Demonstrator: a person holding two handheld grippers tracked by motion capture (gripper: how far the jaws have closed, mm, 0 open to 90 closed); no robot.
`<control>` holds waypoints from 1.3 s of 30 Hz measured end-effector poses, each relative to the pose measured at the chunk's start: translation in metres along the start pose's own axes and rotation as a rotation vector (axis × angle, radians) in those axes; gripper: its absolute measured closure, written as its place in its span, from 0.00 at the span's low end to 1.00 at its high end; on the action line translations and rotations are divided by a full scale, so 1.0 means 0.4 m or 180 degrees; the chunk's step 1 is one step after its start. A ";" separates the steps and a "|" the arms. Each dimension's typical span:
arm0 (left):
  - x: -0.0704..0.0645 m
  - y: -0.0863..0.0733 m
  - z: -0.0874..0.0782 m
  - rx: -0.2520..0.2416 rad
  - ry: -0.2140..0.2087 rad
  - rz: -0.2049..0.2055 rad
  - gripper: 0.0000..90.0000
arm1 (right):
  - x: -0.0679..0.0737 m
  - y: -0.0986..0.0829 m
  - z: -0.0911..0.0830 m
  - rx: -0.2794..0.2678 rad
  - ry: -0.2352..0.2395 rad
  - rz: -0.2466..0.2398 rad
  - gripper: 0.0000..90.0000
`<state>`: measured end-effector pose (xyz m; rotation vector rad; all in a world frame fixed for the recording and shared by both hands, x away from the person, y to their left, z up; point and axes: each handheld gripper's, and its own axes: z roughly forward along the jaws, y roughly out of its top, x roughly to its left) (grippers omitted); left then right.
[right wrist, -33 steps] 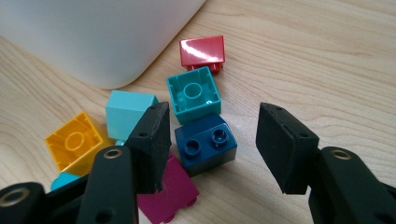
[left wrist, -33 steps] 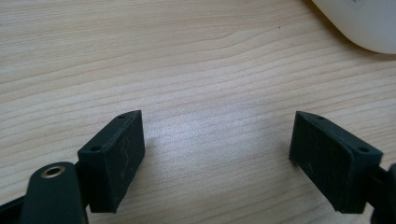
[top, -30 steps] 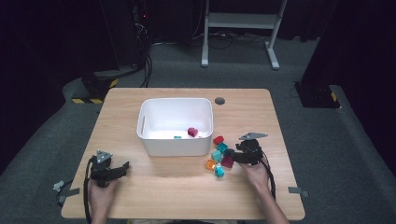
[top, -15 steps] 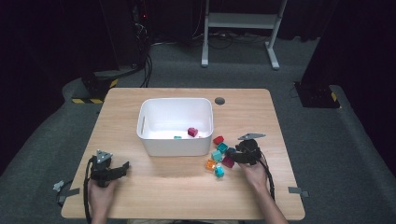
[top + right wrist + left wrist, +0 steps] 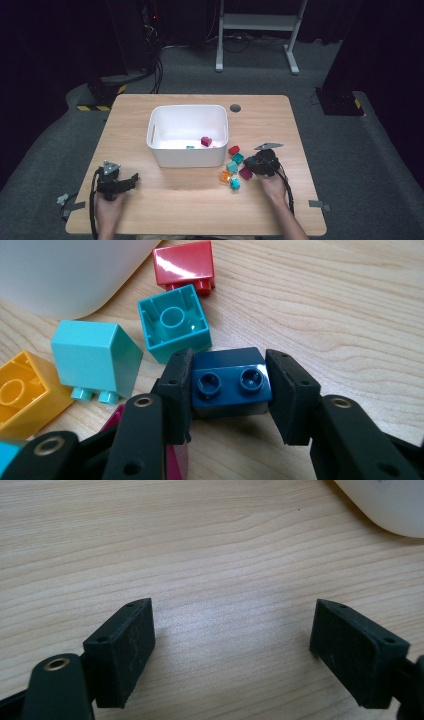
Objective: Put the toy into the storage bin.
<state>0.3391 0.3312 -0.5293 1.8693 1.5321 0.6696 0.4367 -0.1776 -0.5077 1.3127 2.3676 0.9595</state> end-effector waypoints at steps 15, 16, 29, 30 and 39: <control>0.000 0.000 0.000 0.0000 0.0000 0.0000 0.20 | 0.001 0.018 -0.033 -0.0128 -0.0035 -0.0030 0.65; 0.000 0.000 0.000 -0.0001 0.0000 -0.0001 0.20 | 0.001 0.020 -0.037 -0.0137 -0.0031 -0.0030 0.65; 0.000 0.000 0.000 -0.0001 0.0000 -0.0001 0.20 | 0.000 0.045 -0.082 -0.0233 0.0053 -0.0029 0.66; 0.000 0.000 0.000 0.0000 0.0000 0.0000 0.20 | 0.001 0.047 -0.085 -0.0241 0.0066 -0.0047 0.66; 0.000 0.000 0.000 0.0000 0.0000 -0.0001 0.20 | 0.004 0.066 -0.105 -0.0311 0.0125 -0.0049 0.66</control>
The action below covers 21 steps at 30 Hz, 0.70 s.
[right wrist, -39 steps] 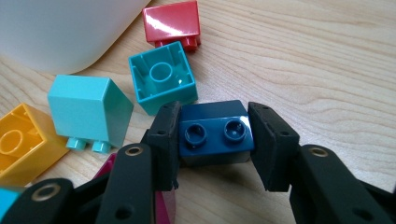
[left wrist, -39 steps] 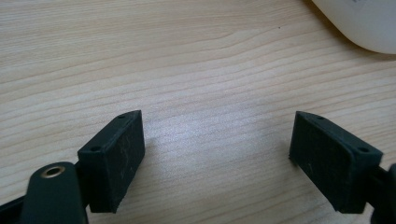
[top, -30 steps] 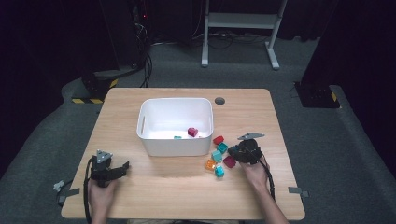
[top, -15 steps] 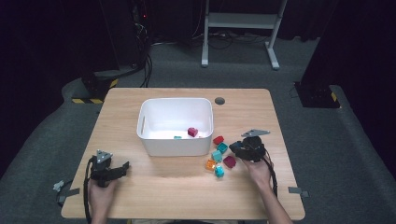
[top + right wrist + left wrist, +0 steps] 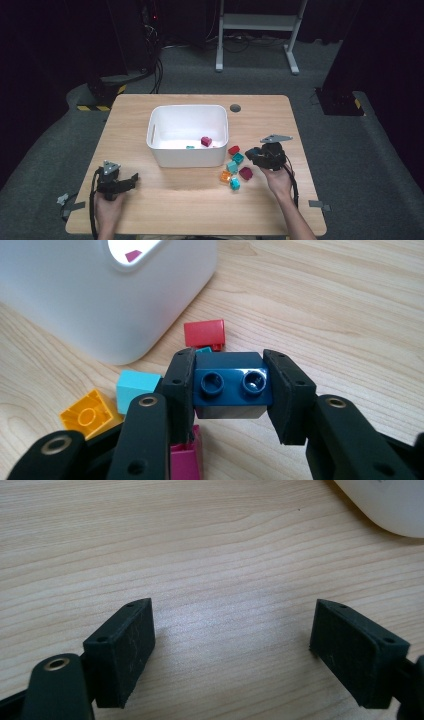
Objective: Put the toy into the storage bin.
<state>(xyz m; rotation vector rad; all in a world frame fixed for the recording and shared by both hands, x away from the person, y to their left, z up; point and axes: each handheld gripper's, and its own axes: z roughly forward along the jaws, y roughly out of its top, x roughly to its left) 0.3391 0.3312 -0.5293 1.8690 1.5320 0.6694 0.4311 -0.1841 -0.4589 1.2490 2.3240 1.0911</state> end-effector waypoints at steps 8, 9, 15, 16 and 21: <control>0.000 0.000 0.000 0.0000 0.0000 0.0000 0.20 | 0.008 0.023 -0.022 -0.0078 0.0045 -0.0039 0.66; 0.000 0.000 0.000 0.0000 0.0000 0.0000 0.20 | 0.010 0.030 -0.026 -0.0084 0.0071 -0.0034 0.66; 0.000 0.000 0.000 0.0000 0.0000 0.0001 0.20 | 0.016 0.049 -0.037 -0.0107 0.0109 -0.0062 0.66; 0.000 0.000 0.000 0.0000 0.0000 0.0000 0.20 | 0.016 0.053 -0.039 -0.0113 0.0118 -0.0070 0.66; 0.000 0.000 0.000 0.0000 0.0000 0.0000 0.20 | 0.019 0.064 -0.046 -0.0138 0.0150 -0.0063 0.66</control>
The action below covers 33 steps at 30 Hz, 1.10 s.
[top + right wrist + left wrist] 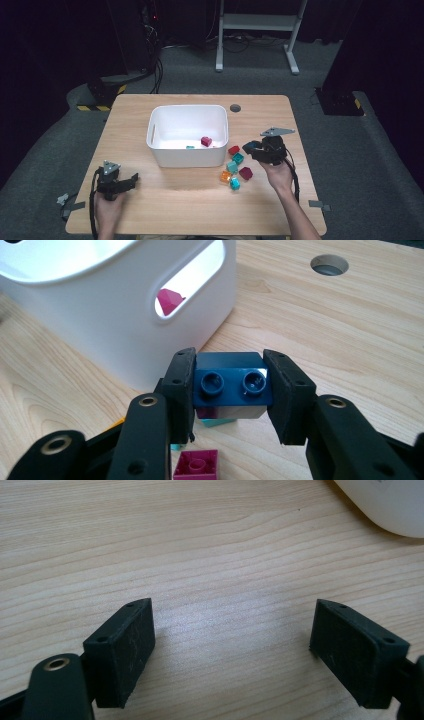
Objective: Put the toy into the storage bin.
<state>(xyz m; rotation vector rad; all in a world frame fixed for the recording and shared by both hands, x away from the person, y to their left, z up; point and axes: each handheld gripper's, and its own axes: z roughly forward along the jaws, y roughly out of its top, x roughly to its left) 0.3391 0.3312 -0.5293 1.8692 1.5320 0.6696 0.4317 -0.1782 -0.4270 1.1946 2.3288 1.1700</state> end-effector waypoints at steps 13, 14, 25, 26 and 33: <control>0.000 0.000 0.000 0.0000 0.0000 0.0000 0.20 | 0.008 0.046 -0.023 -0.0048 0.0093 -0.0007 0.66; 0.000 0.000 0.000 -0.0001 -0.0001 -0.0001 0.20 | 0.009 0.050 -0.025 -0.0064 0.0097 -0.0024 0.66; 0.000 0.000 0.000 0.0001 -0.0001 0.0002 0.20 | 0.019 0.090 -0.036 -0.0097 0.0190 -0.0041 0.66; 0.000 0.000 0.000 0.0000 0.0000 0.0001 0.20 | 0.020 0.094 -0.037 -0.0096 0.0204 -0.0024 0.66; 0.000 0.000 0.000 0.0000 0.0000 0.0000 0.20 | 0.035 0.119 -0.033 -0.0103 0.0274 -0.0058 0.66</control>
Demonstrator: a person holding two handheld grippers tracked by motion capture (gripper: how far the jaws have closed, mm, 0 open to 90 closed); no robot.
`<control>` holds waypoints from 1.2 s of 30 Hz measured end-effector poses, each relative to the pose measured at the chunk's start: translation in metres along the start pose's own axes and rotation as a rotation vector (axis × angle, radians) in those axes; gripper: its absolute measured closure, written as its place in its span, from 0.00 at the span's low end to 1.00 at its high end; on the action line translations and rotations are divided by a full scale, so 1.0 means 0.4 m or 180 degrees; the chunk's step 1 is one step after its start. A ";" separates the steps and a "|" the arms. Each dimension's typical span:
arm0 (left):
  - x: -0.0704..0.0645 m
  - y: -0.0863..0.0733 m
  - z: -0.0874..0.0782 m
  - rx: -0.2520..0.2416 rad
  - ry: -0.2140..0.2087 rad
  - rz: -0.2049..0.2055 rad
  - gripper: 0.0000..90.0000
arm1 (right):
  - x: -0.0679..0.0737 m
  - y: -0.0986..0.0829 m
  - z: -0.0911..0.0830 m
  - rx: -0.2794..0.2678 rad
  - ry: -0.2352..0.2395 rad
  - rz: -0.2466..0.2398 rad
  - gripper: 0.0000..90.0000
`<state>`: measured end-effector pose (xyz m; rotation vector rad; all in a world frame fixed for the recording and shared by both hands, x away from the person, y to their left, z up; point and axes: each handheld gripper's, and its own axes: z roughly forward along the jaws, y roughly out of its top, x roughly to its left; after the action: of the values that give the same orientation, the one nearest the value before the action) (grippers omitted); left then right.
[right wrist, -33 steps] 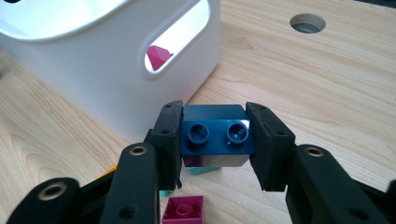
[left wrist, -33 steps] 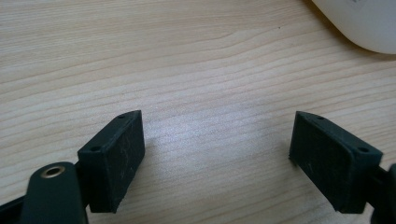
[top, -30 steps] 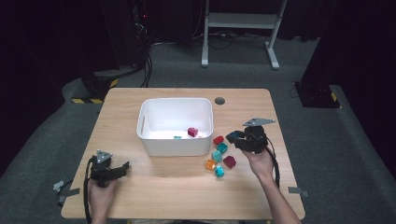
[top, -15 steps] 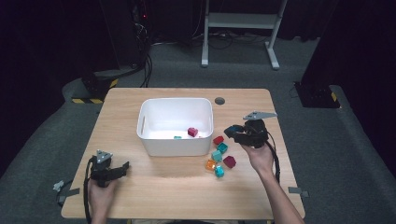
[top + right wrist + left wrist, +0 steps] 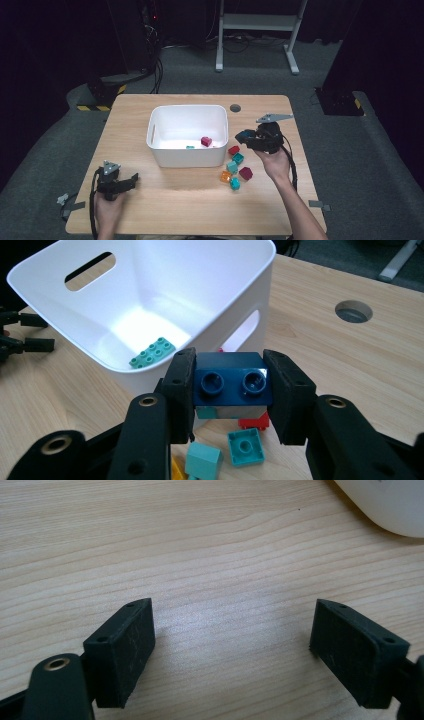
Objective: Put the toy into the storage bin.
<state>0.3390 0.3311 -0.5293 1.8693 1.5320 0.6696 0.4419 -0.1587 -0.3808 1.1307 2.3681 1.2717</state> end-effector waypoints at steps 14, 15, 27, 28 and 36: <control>-0.001 -0.001 -0.001 -0.0001 0.0003 -0.0001 0.20 | 0.038 0.054 0.020 -0.0005 0.0163 -0.0101 0.66; -0.001 -0.001 -0.001 -0.0001 0.0003 -0.0001 0.20 | 0.040 0.059 0.020 -0.0006 0.0173 -0.0106 0.66; -0.001 -0.001 -0.001 0.0002 -0.0001 -0.0001 0.20 | 0.062 0.105 0.025 0.0121 0.0137 -0.0196 0.66; -0.001 -0.002 -0.002 0.0003 -0.0001 0.0001 0.20 | 0.067 0.112 0.026 0.0139 0.0142 -0.0226 0.66; -0.002 -0.002 -0.001 0.0001 0.0001 0.0006 0.20 | 0.097 0.144 0.031 0.0163 0.0205 -0.0356 0.66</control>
<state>0.3380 0.3306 -0.5294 1.8713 1.5307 0.6705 0.4521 -0.1043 -0.3370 0.9700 2.4857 1.2345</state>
